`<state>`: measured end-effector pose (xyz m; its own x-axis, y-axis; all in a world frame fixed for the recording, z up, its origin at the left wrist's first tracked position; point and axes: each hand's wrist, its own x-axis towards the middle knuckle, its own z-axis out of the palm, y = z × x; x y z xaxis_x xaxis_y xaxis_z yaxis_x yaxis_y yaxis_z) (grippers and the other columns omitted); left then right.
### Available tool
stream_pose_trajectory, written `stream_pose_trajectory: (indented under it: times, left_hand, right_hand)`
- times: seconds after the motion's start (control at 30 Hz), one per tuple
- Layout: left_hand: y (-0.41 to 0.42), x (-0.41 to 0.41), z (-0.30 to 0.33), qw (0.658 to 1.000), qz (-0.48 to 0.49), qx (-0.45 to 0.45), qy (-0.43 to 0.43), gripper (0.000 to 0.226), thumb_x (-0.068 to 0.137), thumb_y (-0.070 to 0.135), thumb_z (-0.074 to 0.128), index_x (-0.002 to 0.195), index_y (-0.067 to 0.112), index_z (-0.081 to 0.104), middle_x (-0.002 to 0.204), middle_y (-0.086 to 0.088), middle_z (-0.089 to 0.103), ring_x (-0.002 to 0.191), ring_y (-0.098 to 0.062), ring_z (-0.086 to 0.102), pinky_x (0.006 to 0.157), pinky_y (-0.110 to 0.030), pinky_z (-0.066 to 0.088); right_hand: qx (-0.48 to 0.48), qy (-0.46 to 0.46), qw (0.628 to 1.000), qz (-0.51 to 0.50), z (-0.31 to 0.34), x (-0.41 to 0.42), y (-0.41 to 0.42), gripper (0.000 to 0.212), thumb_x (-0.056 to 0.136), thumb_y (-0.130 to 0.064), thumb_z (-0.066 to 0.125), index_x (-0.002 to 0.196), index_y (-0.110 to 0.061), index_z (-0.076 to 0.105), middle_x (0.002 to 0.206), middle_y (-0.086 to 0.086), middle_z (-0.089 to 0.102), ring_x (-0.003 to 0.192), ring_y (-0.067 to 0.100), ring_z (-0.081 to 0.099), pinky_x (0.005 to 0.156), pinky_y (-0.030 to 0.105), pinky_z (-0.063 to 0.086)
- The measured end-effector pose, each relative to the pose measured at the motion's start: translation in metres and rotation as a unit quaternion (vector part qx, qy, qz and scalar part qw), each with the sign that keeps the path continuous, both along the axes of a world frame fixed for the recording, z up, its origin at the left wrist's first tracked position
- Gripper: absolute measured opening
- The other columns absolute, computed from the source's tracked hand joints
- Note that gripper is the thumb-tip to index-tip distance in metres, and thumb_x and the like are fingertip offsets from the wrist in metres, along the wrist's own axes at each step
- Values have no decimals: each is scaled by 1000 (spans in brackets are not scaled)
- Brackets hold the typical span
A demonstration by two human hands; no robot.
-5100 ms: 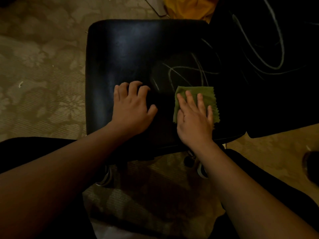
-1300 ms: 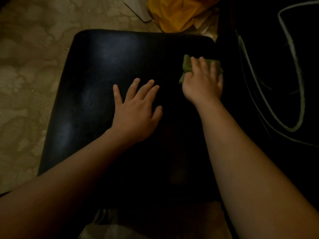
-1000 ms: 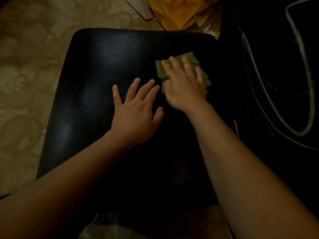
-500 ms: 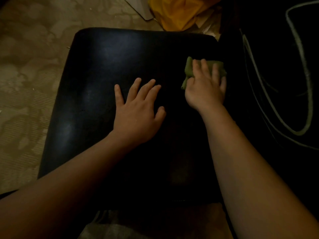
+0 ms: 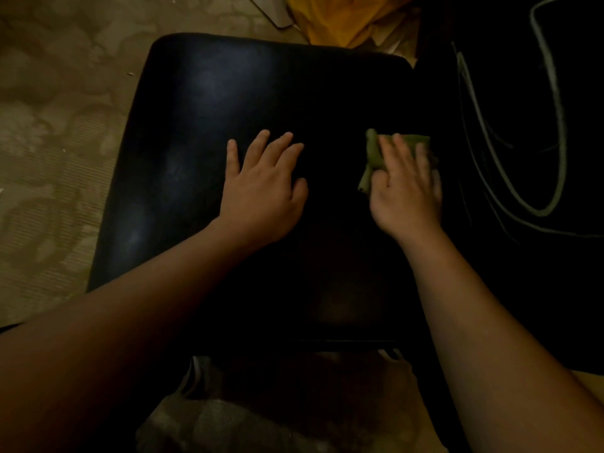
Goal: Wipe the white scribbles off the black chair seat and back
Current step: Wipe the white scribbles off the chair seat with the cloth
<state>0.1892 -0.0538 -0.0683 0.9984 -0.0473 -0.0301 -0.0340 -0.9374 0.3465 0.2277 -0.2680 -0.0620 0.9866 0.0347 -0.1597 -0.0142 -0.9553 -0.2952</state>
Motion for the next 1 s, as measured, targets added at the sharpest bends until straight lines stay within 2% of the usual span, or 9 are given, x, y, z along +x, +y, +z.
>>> stream_pose_trajectory:
  times: [0.13, 0.33, 0.4, 0.53, 0.7, 0.8, 1.0]
  left_hand:
    - [-2, -2, 1, 1000, -1, -4, 5, 59, 104, 44, 36, 159, 25, 28, 170, 2, 19, 158, -23, 3, 124, -61, -7]
    - [1, -3, 3, 996, 11, -82, -19, 48, 105, 42, 37, 151, 30, 45, 162, 7, 39, 156, -20, 16, 124, -61, -4]
    - [-2, -9, 3, 997, -1, -79, -23, 49, 105, 44, 35, 150, 30, 46, 160, 7, 41, 156, -20, 17, 124, -60, -4]
    - [-4, -22, 1, 998, -39, -53, -19, 57, 102, 53, 28, 150, 30, 46, 162, 6, 38, 156, -21, 16, 125, -60, -1]
    - [5, -35, 1, 997, -78, -14, -7, 58, 101, 50, 41, 155, 30, 38, 166, 5, 30, 157, -21, 11, 126, -56, -2]
    - [8, -45, 1, 996, -90, -4, -14, 60, 100, 48, 44, 156, 29, 37, 167, 4, 29, 157, -22, 11, 125, -56, -2]
    - [5, -57, -2, 996, -76, 33, -10, 61, 100, 50, 37, 157, 30, 33, 168, 5, 26, 158, -24, 8, 123, -65, 0]
  right_hand:
    - [-15, 10, 1000, -10, 0, -6, 5, 60, 104, -29, 26, 162, -34, 8, 171, -8, 2, 156, 24, -7, 125, 54, 0]
    - [-41, 10, 986, 161, 9, -70, 51, 66, 100, -32, 35, 161, -35, 8, 170, -11, 2, 156, 20, -8, 125, 53, -3]
    - [-35, 22, 981, 191, 10, -90, 59, 65, 100, -32, 34, 161, -33, 12, 170, -12, 1, 155, 16, -12, 125, 51, -4]
    - [-8, 15, 987, 162, 10, -86, 44, 61, 103, -32, 31, 160, -37, 13, 169, -17, 4, 155, 12, -9, 125, 48, -3]
    - [4, 2, 998, 65, 4, -72, -8, 57, 105, -33, 29, 160, -39, 14, 169, -15, 7, 156, 16, -3, 125, 51, 2]
    - [47, 11, 999, -5, 0, -67, -35, 56, 107, -30, 28, 161, -38, 15, 169, -14, 7, 156, 16, -4, 125, 50, 5]
    - [-12, 11, 1000, 20, 4, -87, -11, 61, 102, -33, 26, 161, -35, 10, 170, -9, 5, 156, 22, -5, 125, 52, 3]
